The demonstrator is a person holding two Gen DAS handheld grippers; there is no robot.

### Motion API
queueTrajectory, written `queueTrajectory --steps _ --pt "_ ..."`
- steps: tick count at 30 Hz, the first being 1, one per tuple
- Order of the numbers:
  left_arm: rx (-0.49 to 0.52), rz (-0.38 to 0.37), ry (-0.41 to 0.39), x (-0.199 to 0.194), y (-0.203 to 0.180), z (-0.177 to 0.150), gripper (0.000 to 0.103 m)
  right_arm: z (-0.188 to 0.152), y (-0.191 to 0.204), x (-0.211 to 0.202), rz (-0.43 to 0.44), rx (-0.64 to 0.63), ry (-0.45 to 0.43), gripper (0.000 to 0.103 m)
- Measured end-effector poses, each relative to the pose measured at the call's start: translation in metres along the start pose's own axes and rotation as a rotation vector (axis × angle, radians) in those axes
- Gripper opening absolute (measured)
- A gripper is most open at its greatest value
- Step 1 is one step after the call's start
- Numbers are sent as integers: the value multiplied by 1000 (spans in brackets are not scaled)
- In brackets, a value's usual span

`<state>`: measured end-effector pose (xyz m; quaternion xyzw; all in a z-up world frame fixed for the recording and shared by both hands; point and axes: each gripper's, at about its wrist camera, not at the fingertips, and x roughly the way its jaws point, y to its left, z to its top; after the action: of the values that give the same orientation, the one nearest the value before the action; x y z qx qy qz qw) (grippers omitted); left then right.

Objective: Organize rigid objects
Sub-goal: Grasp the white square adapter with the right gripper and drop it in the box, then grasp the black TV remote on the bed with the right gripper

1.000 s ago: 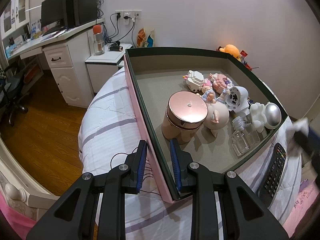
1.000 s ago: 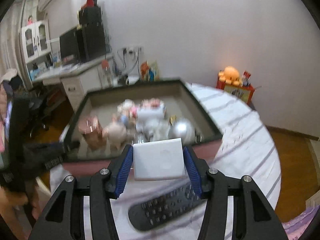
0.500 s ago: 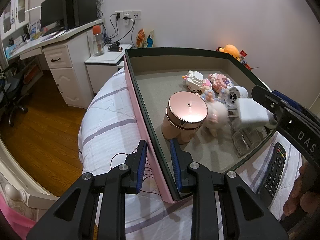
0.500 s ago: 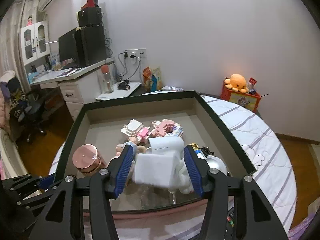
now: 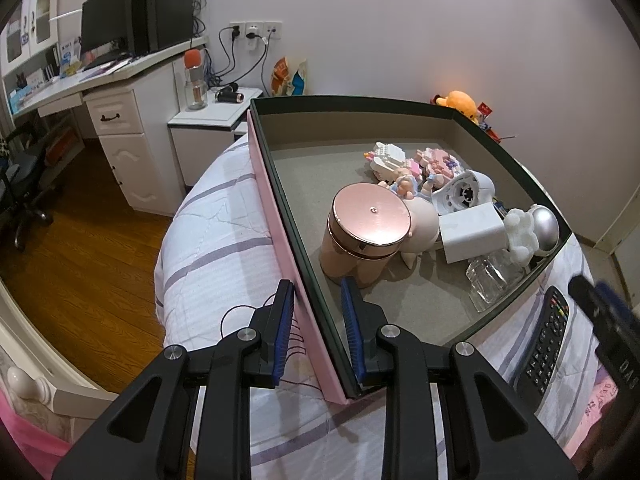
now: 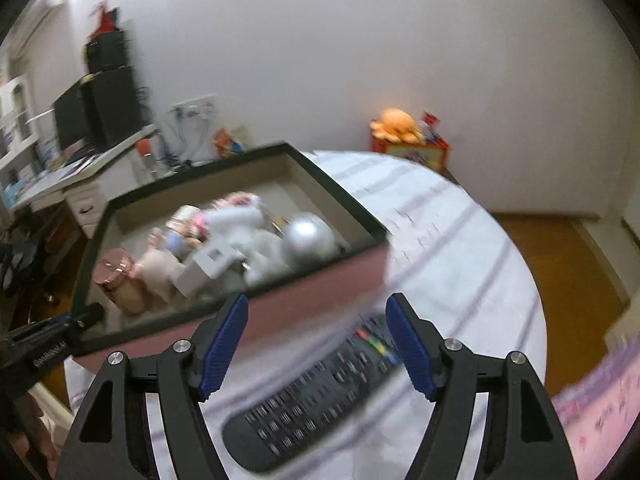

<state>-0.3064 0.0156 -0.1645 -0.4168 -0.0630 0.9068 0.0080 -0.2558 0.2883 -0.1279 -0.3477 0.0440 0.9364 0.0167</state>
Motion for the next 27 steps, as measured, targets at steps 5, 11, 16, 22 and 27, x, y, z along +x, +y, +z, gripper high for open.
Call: queueTrajectory --steps 5,11,16,22,27 --pt "8 8 -9 -1 -2 -3 25 -19 -8 9 -53 132 78 75" --pt "23 7 -13 -1 -3 -3 25 -28 -7 28 -112 252 133 77" --pt "39 -2 -15 -1 -2 -3 27 -32 -7 40 -167 289 134 77" --pt "50 -15 -18 0 0 -3 28 -30 -6 45 -231 275 119 58" --pt "56 -26 -20 0 0 -3 28 -31 -14 40 -193 280 104 44"
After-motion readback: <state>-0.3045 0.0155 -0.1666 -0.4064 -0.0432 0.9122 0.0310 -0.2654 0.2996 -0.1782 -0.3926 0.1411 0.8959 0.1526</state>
